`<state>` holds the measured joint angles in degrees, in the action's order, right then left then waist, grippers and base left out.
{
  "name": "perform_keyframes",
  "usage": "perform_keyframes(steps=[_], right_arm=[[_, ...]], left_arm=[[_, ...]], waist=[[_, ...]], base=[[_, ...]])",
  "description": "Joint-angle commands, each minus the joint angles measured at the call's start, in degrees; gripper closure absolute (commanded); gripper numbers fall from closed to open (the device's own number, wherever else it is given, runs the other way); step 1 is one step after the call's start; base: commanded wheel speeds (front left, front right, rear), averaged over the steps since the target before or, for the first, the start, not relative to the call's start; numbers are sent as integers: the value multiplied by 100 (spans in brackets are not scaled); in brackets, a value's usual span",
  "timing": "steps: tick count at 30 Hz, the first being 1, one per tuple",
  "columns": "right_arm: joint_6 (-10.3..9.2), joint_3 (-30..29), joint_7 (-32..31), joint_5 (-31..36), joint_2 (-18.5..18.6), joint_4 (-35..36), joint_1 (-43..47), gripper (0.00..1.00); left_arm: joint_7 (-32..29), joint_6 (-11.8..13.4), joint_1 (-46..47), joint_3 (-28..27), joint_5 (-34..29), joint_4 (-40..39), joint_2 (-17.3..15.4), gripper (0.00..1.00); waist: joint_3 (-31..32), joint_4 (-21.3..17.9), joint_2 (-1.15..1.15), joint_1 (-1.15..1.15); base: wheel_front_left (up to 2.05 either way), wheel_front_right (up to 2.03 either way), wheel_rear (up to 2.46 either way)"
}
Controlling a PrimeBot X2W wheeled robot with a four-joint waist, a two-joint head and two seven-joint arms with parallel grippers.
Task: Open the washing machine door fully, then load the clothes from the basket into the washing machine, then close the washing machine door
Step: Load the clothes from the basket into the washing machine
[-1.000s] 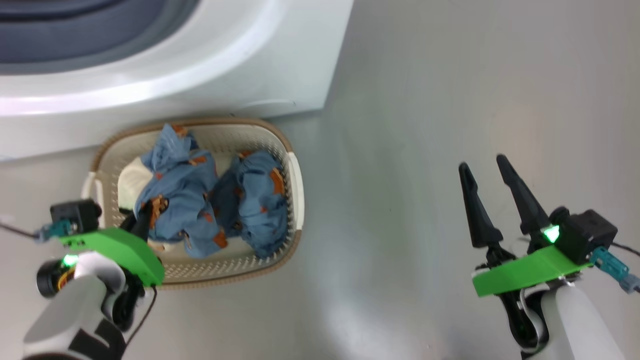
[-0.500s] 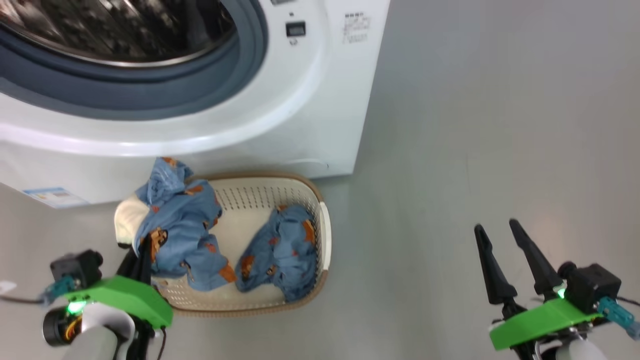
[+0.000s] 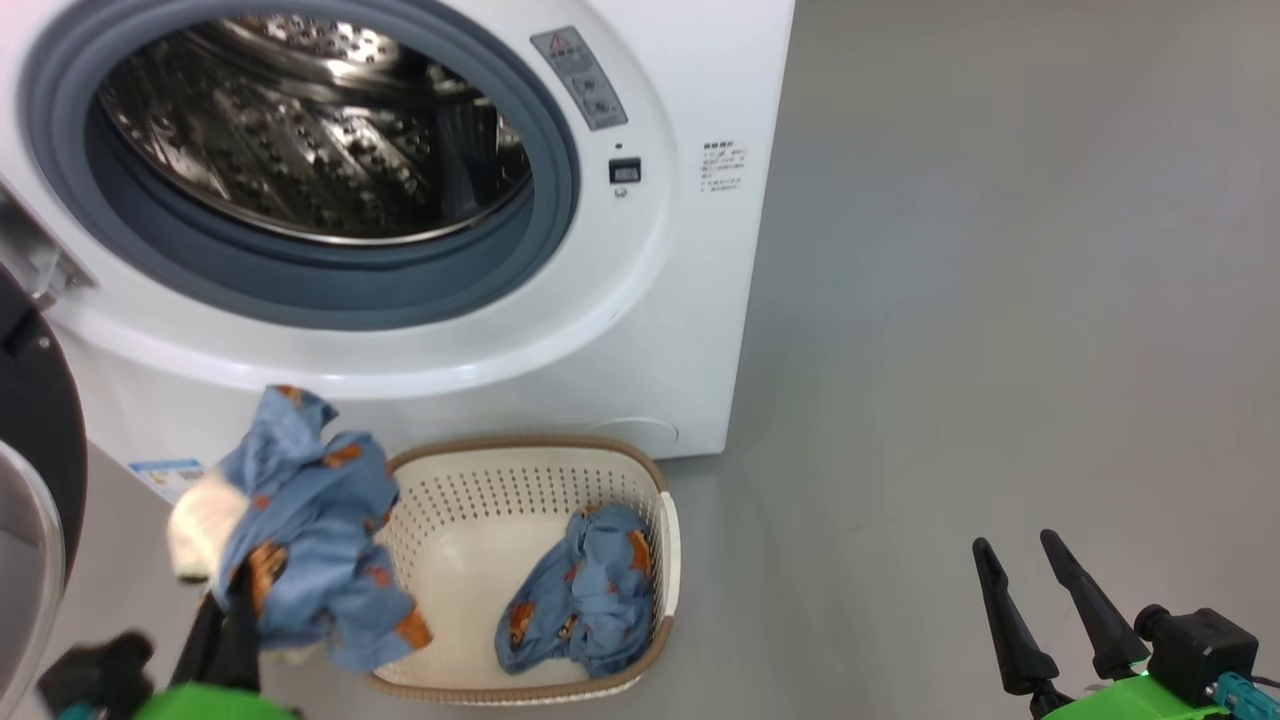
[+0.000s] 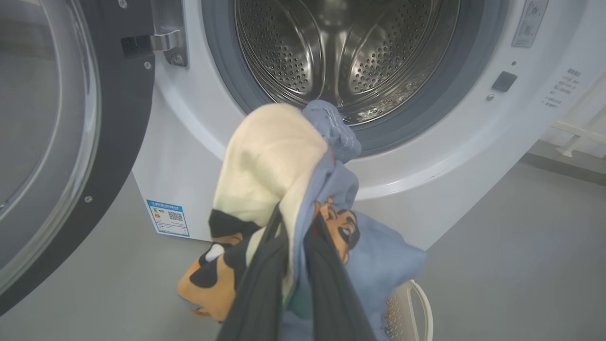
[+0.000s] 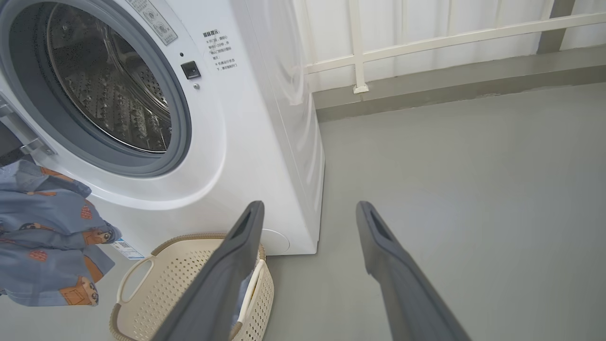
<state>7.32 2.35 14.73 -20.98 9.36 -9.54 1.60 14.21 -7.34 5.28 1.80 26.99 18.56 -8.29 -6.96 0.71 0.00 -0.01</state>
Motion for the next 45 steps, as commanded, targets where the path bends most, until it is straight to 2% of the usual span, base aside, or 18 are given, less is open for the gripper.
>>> perform_keyframes(steps=[1,6,11,17,23,32,41,45], right_arm=[[17,106,27,-65,98,139,26,0],[17,61,27,-92,114,192,83,0],[17,14,27,-94,116,221,104,0],[17,9,27,-78,73,252,83,0],[17,68,27,-29,-20,297,-62,0],[17,244,27,39,-175,328,-468,0],[17,361,27,103,-368,417,-873,0],[17,392,27,127,-425,452,-967,0]], left_arm=[[78,-14,-130,-364,-141,-338,-91,100],[79,-14,-663,-623,-363,-955,114,100],[79,-14,-757,-649,-409,-1223,223,100],[79,-14,-483,-667,-352,-1338,307,100],[79,-14,235,-666,-151,-1205,251,100],[79,-14,1899,-615,5,-621,-297,100],[79,-14,3611,-350,79,775,-880,100],[79,-14,4091,-235,82,1216,-1004,100]], waist=[[195,-71,0,1],[208,-92,0,1],[163,-65,0,1],[61,-53,0,1],[-231,-109,0,1],[-868,-386,0,1],[-1549,-761,0,1],[-1770,-852,0,1]], base=[[0,0,0],[0,0,0],[0,0,0],[0,0,0],[0,0,0],[0,0,0],[0,0,0],[0,0,0]])
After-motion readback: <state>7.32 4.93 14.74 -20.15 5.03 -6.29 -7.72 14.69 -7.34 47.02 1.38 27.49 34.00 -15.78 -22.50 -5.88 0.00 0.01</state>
